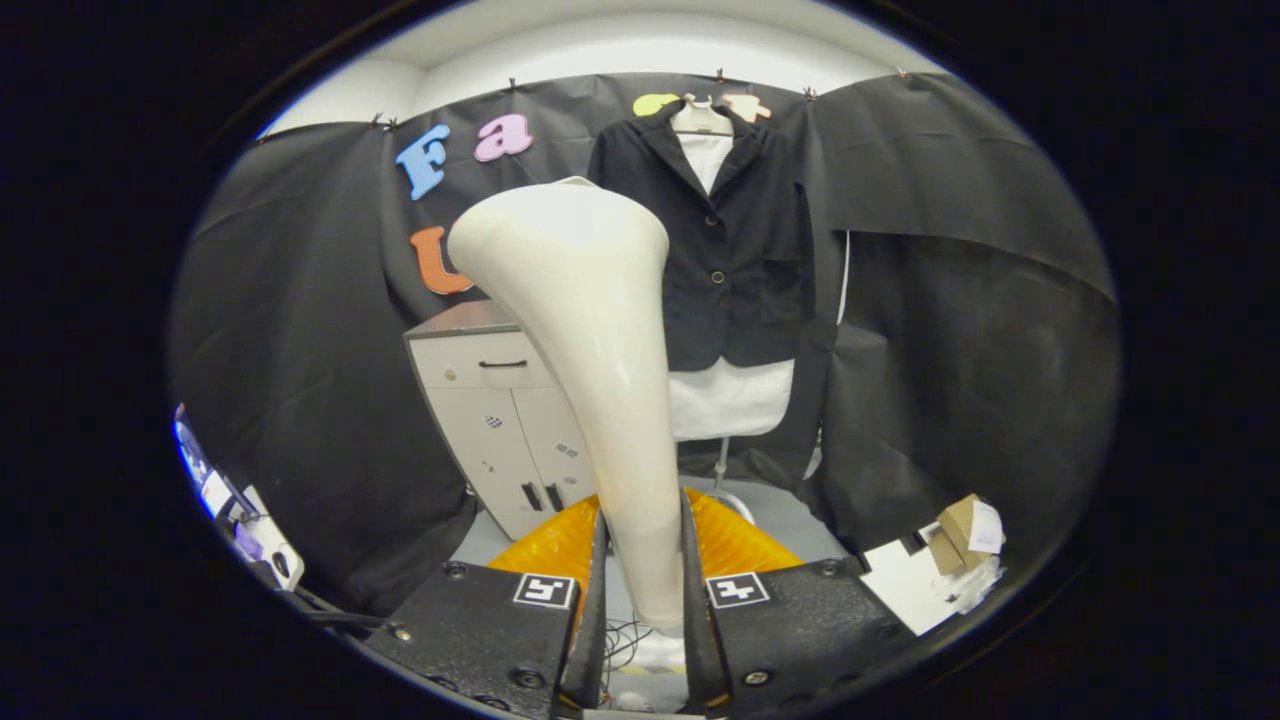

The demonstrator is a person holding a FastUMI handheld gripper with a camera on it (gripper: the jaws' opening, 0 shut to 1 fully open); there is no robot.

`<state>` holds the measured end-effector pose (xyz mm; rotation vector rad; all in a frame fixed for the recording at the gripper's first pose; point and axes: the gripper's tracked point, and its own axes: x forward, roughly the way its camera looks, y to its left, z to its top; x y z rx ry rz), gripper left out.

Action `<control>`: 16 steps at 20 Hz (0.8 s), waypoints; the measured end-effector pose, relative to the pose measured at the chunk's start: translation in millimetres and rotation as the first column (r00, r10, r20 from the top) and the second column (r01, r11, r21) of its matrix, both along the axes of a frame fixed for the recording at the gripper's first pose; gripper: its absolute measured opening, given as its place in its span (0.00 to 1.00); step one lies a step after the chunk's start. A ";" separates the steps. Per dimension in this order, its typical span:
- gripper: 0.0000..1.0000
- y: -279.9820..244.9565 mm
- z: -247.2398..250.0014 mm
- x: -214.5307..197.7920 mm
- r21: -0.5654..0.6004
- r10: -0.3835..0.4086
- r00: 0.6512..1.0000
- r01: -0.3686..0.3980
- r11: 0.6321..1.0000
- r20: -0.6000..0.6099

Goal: Iron the clothes twice with a garment steamer, once on the left side and once on the right side.

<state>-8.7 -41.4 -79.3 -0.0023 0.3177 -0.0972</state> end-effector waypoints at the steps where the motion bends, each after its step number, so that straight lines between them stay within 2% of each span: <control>1: 0.35 -0.3 -0.6 -0.3 -0.002 -0.001 1.000 0.001 1.000 0.000; 16: 0.35 10.2 -7.5 -0.3 -0.005 0.029 0.999 -0.029 1.000 -0.025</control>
